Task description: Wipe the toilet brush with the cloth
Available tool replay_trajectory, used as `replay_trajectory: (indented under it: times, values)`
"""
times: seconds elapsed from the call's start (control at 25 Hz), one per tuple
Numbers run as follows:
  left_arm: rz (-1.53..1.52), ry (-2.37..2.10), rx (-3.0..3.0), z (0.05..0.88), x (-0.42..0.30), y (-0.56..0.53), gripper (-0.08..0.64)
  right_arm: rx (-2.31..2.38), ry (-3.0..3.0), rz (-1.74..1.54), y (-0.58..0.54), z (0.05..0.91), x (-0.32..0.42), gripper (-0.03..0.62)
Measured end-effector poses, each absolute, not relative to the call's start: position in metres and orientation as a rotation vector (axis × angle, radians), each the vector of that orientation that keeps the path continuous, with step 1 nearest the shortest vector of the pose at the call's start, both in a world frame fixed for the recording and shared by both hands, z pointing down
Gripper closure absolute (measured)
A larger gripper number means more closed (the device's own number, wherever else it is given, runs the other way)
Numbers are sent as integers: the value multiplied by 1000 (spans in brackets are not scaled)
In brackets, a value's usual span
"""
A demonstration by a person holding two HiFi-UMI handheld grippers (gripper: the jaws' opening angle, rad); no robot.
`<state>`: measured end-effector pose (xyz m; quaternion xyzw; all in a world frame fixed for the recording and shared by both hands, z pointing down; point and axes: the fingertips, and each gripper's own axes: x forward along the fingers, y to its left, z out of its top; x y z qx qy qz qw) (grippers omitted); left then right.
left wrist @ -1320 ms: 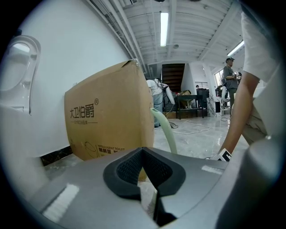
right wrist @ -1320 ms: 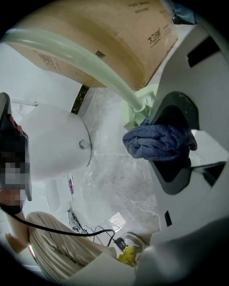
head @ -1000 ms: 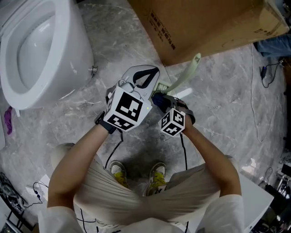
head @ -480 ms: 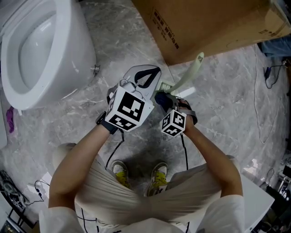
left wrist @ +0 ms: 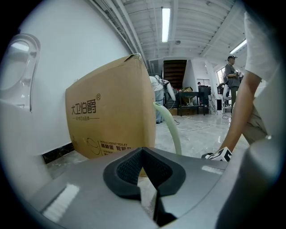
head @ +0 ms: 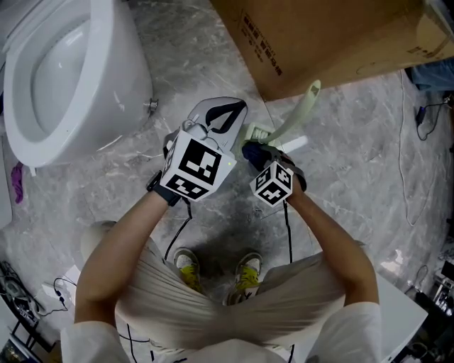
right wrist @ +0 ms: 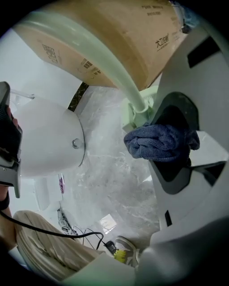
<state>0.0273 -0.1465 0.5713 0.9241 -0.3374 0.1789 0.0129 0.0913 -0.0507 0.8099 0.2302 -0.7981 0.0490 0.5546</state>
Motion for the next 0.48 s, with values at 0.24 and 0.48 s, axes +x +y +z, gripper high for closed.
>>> replay_trajectory:
  times: [0.24,0.48]
  values:
    - [565,-1051,2886,570,29,-145,560,512,-1916,130,-47,806,87,430]
    - [558,-1039,2905,565,40,-145,560,421,-1960,93,-27,799,79,430]
